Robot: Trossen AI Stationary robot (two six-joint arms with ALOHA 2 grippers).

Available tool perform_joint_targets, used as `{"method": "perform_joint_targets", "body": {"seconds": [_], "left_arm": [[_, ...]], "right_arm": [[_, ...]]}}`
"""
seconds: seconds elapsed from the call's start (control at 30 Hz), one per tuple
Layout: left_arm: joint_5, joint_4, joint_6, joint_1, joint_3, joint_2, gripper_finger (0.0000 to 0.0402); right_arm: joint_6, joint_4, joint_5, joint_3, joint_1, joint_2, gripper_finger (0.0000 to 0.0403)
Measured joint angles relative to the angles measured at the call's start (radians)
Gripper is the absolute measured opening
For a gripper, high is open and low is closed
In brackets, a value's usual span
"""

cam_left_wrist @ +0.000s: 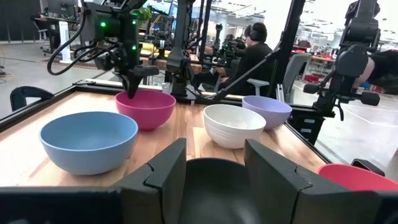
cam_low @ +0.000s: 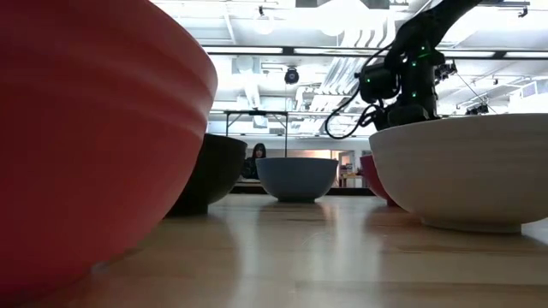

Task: Nest bowls inside each other
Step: Stack the pink bowl on top of the blue bowl

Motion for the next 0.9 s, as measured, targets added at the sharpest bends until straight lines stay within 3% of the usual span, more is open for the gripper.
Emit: {"method": "perform_joint_targets", "body": {"seconds": [0.2, 0.57, 0.9], "left_arm": [[0.000, 0.000, 0.000, 0.000, 0.000, 0.000, 0.0149], [0.000, 0.000, 0.000, 0.000, 0.000, 0.000, 0.0149], [0.000, 0.000, 0.000, 0.000, 0.000, 0.000, 0.0149]], "right_arm": [[0.018, -0.064, 0.008, 0.044, 0.000, -0.002, 0.0004], [0.033, -0.213, -0.010, 0.316, 0.023, -0.002, 0.0001], [0.140, -0.330, -0.069, 0.427, 0.177, 0.036, 0.0000]]}}
